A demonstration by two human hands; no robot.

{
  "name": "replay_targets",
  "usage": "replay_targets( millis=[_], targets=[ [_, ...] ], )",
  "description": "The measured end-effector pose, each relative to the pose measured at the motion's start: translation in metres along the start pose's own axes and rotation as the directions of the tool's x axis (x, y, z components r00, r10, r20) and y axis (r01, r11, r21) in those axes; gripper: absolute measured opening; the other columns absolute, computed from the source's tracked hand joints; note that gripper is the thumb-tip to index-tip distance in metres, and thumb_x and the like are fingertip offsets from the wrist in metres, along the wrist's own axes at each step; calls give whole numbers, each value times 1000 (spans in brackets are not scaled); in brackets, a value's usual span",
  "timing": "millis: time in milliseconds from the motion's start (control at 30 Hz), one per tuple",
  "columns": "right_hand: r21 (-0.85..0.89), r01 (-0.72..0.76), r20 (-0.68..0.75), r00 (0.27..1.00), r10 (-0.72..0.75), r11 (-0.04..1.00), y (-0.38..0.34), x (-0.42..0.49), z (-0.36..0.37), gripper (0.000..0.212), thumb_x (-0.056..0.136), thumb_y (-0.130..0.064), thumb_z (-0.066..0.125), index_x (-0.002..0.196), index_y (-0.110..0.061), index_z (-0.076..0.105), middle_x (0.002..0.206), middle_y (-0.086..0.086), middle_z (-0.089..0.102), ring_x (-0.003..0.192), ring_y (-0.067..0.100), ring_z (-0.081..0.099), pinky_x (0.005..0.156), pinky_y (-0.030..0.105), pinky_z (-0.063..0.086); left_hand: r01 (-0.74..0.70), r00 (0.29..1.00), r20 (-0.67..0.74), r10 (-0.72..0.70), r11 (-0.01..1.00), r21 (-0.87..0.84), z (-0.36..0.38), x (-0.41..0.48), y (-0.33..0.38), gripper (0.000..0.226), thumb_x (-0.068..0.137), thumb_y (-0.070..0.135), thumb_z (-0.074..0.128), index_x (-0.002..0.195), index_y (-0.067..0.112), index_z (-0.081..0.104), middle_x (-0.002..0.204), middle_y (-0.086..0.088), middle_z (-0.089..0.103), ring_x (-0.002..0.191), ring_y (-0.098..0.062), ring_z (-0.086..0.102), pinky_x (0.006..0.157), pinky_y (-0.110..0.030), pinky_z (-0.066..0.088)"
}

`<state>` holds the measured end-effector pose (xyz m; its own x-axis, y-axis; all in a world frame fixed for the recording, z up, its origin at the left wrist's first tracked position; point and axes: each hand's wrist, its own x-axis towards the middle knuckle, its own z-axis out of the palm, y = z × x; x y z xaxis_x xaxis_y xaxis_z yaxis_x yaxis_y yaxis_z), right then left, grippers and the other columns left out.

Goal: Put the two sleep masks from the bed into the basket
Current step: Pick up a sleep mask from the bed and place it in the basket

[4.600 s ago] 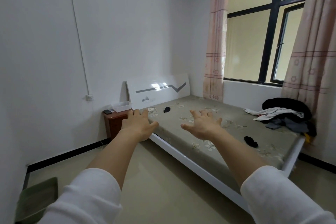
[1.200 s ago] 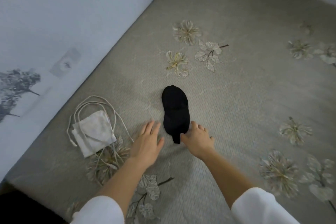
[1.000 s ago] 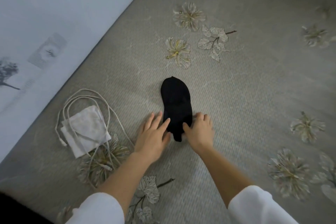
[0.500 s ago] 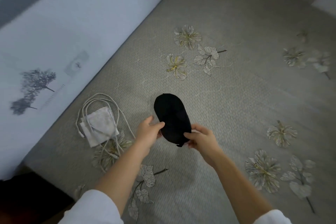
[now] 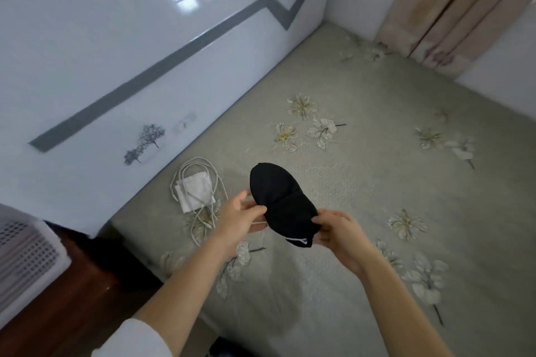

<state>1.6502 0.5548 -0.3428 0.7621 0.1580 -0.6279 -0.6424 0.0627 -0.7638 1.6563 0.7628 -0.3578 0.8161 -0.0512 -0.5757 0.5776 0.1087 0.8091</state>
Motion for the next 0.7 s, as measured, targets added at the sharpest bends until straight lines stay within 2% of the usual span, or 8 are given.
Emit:
replay_targets(
  millis=[67,133,233,367,433,533,600,700],
  targets=[
    [91,-2,-22,1000,4,996,-3,-9,6,17,88,-1,49,100,3,61,79,18,62,64,26,64,63,31,58,-73,997,-3,74,993,98,1,-16,6,34,87,2,57,117,19,58,94,1,72,67,-6,71,58,-20,56],
    [190,-2,-38,999,10,982,-5,-15,10,24,91,-3,48,113,-8,57,79,17,66,64,27,67,68,35,59,-148,989,35,145,972,180,1,-30,9,30,86,3,56,105,22,68,90,2,75,73,-10,72,59,-22,54],
    [286,-3,-28,1000,11,958,-10,-27,17,18,93,-6,46,107,-6,58,68,12,64,60,22,70,65,32,60,-220,974,99,201,944,245,0,-49,15,34,87,6,56,89,36,70,90,0,77,84,-19,73,60,-27,54],
    [428,-59,25,998,53,902,-16,-35,27,18,93,-6,44,91,-2,60,66,13,65,61,21,72,59,28,60,-238,962,201,185,929,285,-5,-59,17,33,86,6,56,107,30,66,105,3,73,86,-17,72,60,-27,53],
    [462,-70,40,998,58,884,-17,-37,31,24,95,-6,38,85,-2,60,62,11,71,58,18,72,55,25,59,-292,947,235,219,891,347,-7,-62,17,40,79,9,63,115,27,61,113,5,67,78,-13,70,57,-23,50],
    [487,-66,70,997,37,871,-17,-38,39,26,96,-8,36,83,-4,58,57,6,70,53,16,71,54,23,59,-355,933,215,289,835,419,-3,-67,20,35,80,17,71,114,20,62,99,8,68,58,-2,59,50,-17,44],
    [473,-56,85,996,17,879,-18,-40,43,26,97,-11,38,87,-3,60,60,7,71,55,18,72,57,26,59,-373,928,179,327,811,452,-2,-70,22,23,84,21,68,106,17,65,89,8,69,57,-3,61,48,-15,44],
    [430,-39,117,993,-12,902,-21,-48,42,24,96,-25,45,96,-4,57,54,7,66,39,17,59,52,29,54,-326,941,62,333,841,433,-7,-71,27,11,89,23,61,95,16,66,85,-1,69,61,-9,62,52,-20,48]
  ],
)
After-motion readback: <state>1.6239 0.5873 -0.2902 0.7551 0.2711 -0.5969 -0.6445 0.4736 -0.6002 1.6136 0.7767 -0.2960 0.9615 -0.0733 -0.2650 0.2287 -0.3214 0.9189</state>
